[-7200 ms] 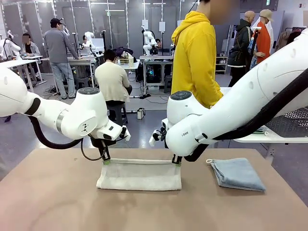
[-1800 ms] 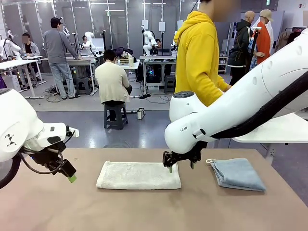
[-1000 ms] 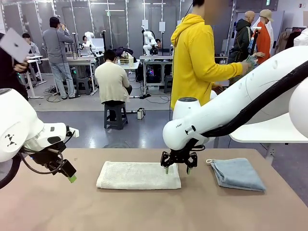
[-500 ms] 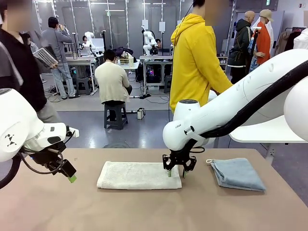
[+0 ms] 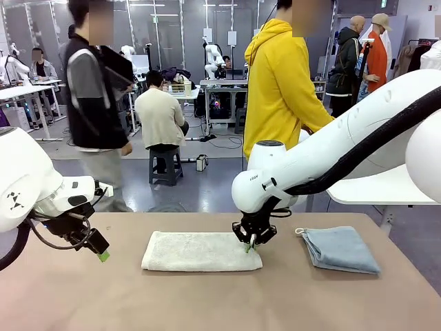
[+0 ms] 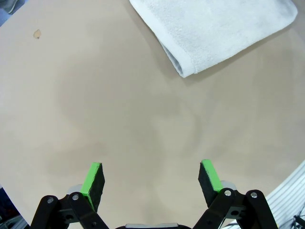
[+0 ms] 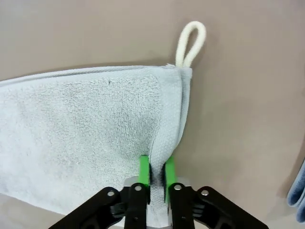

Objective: Fold the towels and place them in the basket.
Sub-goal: When a person lays out a Towel with hook on the table, fold it in half twice.

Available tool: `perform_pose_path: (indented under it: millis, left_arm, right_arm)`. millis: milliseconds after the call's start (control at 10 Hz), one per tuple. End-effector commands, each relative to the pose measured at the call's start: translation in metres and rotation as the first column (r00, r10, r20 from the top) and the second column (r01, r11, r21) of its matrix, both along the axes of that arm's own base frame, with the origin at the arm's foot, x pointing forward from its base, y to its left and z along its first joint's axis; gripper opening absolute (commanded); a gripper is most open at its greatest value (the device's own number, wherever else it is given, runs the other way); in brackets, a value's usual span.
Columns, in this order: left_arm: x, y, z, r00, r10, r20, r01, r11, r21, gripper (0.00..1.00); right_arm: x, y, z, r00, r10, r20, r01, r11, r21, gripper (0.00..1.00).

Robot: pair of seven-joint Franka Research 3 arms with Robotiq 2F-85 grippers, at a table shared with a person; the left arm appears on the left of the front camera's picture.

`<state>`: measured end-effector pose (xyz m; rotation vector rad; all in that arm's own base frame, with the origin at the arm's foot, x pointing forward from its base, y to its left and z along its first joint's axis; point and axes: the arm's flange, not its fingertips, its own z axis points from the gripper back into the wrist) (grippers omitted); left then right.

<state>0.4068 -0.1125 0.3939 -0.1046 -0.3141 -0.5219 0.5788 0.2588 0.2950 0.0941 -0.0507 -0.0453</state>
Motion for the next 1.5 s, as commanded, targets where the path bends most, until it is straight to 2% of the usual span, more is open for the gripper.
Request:
perform_pose_path:
  millis: [0,500,600,800,1000,1200,1400]
  left_arm:
    - [0.002,-0.004,-0.001,1.000,0.014,0.009,-0.014,1.000,0.010,1.00]
    - [0.002,-0.004,-0.001,1.000,0.014,0.009,-0.014,1.000,0.010,1.00]
    - [0.002,-0.004,-0.001,1.000,0.014,0.009,-0.014,1.000,0.010,1.00]
    - [0.002,-0.004,-0.001,1.000,0.014,0.009,-0.014,1.000,0.010,1.00]
    - [0.002,-0.004,-0.001,1.000,0.014,0.009,-0.014,1.000,0.010,1.00]
    - [0.002,-0.004,-0.001,1.000,0.014,0.009,-0.014,1.000,0.010,1.00]
    - [0.002,-0.004,-0.001,1.000,0.014,0.009,-0.014,1.000,0.010,1.00]
  right_arm:
    - [0.004,-0.003,-0.007,1.000,-0.011,-0.011,0.011,1.000,0.005,0.00]
    - [-0.003,-0.014,0.016,1.000,0.011,0.001,-0.011,1.000,-0.027,0.00]
    - [-0.005,-0.022,0.028,1.000,0.013,0.016,-0.012,0.999,-0.052,0.00]
    - [-0.010,-0.031,0.056,0.999,0.027,0.042,-0.018,0.982,-0.190,0.00]
    - [-0.014,-0.034,0.078,0.997,0.034,0.066,-0.016,0.969,-0.248,0.00]
    - [-0.016,-0.026,0.099,0.994,0.060,0.096,-0.033,0.966,-0.256,0.00]
    - [-0.026,0.004,0.114,0.986,0.128,0.110,-0.097,0.963,-0.253,0.00]
